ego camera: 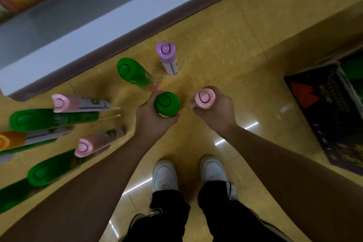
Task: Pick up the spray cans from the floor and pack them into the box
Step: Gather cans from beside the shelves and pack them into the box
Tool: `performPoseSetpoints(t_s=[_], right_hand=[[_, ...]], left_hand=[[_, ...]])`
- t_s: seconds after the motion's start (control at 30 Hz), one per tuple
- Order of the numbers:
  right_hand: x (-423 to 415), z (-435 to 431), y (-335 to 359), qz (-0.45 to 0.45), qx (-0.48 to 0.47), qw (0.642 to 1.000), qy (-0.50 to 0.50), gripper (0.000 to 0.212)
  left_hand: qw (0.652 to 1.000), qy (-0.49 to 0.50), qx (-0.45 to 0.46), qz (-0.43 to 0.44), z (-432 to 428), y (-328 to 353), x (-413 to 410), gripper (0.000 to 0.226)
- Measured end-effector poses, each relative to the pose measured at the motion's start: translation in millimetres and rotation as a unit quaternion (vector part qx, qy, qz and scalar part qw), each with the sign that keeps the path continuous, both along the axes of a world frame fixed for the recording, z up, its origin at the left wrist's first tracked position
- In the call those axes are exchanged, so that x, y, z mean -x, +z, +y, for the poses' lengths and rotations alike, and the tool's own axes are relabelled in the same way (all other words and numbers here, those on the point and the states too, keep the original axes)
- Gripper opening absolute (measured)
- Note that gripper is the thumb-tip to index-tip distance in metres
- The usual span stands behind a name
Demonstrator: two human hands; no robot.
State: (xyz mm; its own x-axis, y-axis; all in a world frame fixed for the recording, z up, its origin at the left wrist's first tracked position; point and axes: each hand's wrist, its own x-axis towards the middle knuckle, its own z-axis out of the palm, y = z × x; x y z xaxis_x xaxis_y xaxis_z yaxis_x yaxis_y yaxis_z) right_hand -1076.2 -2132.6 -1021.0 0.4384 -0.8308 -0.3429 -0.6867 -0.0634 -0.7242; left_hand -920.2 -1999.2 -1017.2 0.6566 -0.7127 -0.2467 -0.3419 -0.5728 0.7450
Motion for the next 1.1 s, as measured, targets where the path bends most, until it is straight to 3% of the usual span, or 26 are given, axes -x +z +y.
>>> performPoseSetpoints(t_s=[0.13, 0.3, 0.43, 0.63, 0.7, 0.83, 0.9, 1.1], right_hand=[[16.0, -4.0, 59.2, 0.005, -0.009, 1.000, -0.028, 0.052], [39.6, -31.1, 196.0, 0.002, -0.013, 0.998, -0.060, 0.054], [60.7, -72.6, 341.1, -0.001, 0.016, 0.996, -0.084, 0.050], [109.1, -117.9, 580.7, -0.039, 0.142, 0.982, -0.122, 0.043], [131.5, -128.9, 650.7, -0.058, 0.179, 0.970, -0.153, 0.036], [182.8, -152.3, 775.3, -0.090, 0.235, 0.944, -0.213, 0.062], [215.0, -161.4, 830.3, -0.098, 0.282, 0.926, -0.232, 0.056], [307.1, -164.8, 947.4, -0.160, 0.377, 0.864, -0.294, 0.060]], left_hand=[[1.000, -0.019, 0.004, -0.018, -16.0, 62.6, 5.1, 0.075], [0.996, -0.083, -0.004, -0.036, -67.1, 206.0, 6.4, 0.065], [0.987, -0.138, 0.005, -0.081, -124.4, 348.6, 9.5, 0.071], [0.956, -0.249, 0.065, -0.143, -200.3, 586.0, 41.9, 0.078], [0.945, -0.268, 0.103, -0.156, -217.7, 660.2, 60.4, 0.075], [0.924, -0.295, 0.187, -0.159, -255.0, 791.4, 101.9, 0.059], [0.907, -0.289, 0.233, -0.200, -269.0, 848.7, 128.6, 0.059], [0.874, -0.297, 0.309, -0.230, -297.1, 958.0, 219.9, 0.055]])
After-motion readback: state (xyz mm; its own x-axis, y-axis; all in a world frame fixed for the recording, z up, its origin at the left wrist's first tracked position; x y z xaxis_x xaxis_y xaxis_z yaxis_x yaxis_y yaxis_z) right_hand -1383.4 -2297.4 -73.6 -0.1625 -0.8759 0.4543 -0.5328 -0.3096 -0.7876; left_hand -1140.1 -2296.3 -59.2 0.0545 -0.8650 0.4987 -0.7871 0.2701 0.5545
